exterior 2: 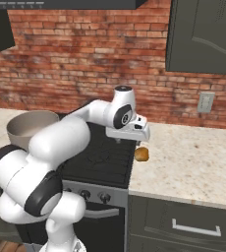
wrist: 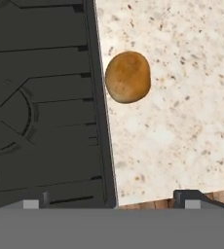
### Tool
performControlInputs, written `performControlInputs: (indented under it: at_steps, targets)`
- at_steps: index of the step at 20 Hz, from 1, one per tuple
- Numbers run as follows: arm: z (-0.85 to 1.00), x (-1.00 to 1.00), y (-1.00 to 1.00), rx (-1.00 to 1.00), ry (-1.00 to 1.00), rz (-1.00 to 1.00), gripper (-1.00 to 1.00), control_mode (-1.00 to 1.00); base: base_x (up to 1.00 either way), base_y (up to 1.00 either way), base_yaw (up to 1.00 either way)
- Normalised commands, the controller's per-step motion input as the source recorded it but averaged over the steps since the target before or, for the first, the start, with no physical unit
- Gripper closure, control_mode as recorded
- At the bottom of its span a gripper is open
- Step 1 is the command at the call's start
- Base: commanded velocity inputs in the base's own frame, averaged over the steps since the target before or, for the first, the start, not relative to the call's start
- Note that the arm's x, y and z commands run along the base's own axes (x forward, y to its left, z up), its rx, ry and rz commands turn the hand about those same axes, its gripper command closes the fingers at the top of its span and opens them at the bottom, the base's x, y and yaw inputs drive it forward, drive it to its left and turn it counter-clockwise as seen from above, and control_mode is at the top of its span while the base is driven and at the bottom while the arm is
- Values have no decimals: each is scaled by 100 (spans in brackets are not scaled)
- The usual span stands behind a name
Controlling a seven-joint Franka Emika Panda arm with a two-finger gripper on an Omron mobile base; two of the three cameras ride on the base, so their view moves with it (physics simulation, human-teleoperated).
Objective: Turn on the burner for the pot on the stove. Wait thirty seconds for the pot to heat up. Then add the potato to the pot.
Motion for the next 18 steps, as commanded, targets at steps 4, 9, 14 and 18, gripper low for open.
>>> performControlInputs:
  at_steps: [4, 9, 14, 18]
  targets:
    - [-29, 19, -6, 0, 2, 0, -100, -100, 0, 0, 0]
    - [-28, 9, -21, 0, 1, 1, -100, -100, 0, 0, 0]
    - [-17, 12, -14, 0, 0, 2, -100, -100, 0, 0, 0]
    - [-25, 15, -1, 0, 0, 1, -100, -100, 0, 0, 0]
